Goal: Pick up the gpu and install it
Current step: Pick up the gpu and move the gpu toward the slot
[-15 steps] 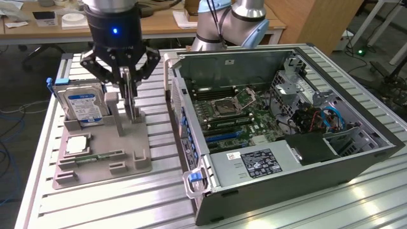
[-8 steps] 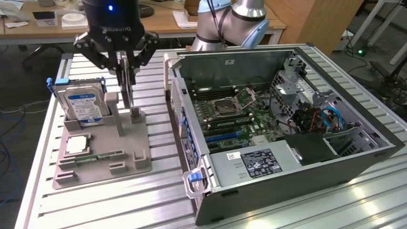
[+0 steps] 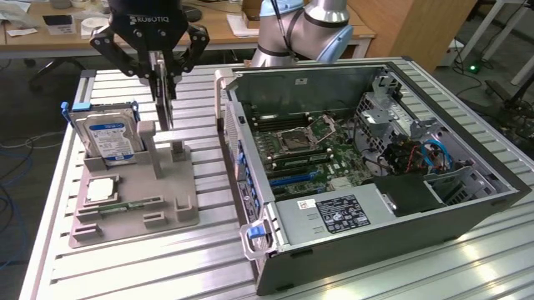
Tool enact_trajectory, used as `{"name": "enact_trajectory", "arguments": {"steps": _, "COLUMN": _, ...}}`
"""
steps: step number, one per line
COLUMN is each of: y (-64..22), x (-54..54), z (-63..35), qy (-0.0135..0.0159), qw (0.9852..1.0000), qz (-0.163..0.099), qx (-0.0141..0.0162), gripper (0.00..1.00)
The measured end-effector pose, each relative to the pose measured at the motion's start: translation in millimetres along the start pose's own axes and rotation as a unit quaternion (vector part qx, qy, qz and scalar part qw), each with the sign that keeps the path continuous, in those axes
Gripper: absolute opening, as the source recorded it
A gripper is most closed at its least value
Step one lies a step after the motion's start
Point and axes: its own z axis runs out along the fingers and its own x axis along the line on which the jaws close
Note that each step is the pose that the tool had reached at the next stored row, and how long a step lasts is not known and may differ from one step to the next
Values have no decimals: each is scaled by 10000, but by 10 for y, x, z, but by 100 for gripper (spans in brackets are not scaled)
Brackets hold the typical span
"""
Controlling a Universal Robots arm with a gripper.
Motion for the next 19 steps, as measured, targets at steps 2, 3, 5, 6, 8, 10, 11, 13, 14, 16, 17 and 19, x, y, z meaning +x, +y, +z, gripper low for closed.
{"name": "enact_trajectory", "arguments": {"steps": 2, "y": 0, "x": -7, "z": -2, "qy": 1, "qw": 10000, "qz": -1, "qx": 1, "gripper": 27}}
{"name": "enact_trajectory", "arguments": {"steps": 3, "y": 0, "x": -22, "z": -2, "qy": 2, "qw": 10000, "qz": -2, "qx": 1, "gripper": 27}}
{"name": "enact_trajectory", "arguments": {"steps": 5, "y": 0, "x": -73, "z": -1, "qy": 1, "qw": 10000, "qz": 0, "qx": 1, "gripper": 27}}
{"name": "enact_trajectory", "arguments": {"steps": 6, "y": 1, "x": -103, "z": -1, "qy": 1, "qw": 10000, "qz": 0, "qx": 1, "gripper": 27}}
{"name": "enact_trajectory", "arguments": {"steps": 8, "y": 1, "x": -165, "z": -1, "qy": 1, "qw": 10000, "qz": 0, "qx": 0, "gripper": 27}}
{"name": "enact_trajectory", "arguments": {"steps": 10, "y": 1, "x": -228, "z": -1, "qy": 1, "qw": 10000, "qz": 0, "qx": 0, "gripper": 27}}
{"name": "enact_trajectory", "arguments": {"steps": 11, "y": 1, "x": -257, "z": -1, "qy": 1, "qw": 10000, "qz": 0, "qx": 1, "gripper": 27}}
{"name": "enact_trajectory", "arguments": {"steps": 13, "y": 2, "x": -316, "z": -1, "qy": 1, "qw": 10000, "qz": 0, "qx": 1, "gripper": 27}}
{"name": "enact_trajectory", "arguments": {"steps": 14, "y": 2, "x": -345, "z": 0, "qy": 1, "qw": 10000, "qz": 0, "qx": 0, "gripper": 27}}
{"name": "enact_trajectory", "arguments": {"steps": 16, "y": 2, "x": -399, "z": 1, "qy": 1, "qw": 10000, "qz": 3, "qx": 0, "gripper": 27}}
{"name": "enact_trajectory", "arguments": {"steps": 17, "y": 2, "x": -415, "z": 1, "qy": 0, "qw": 10000, "qz": 10, "qx": 0, "gripper": 27}}
{"name": "enact_trajectory", "arguments": {"steps": 19, "y": 2, "x": -436, "z": 3, "qy": 0, "qw": 10000, "qz": 34, "qx": 1, "gripper": 27}}
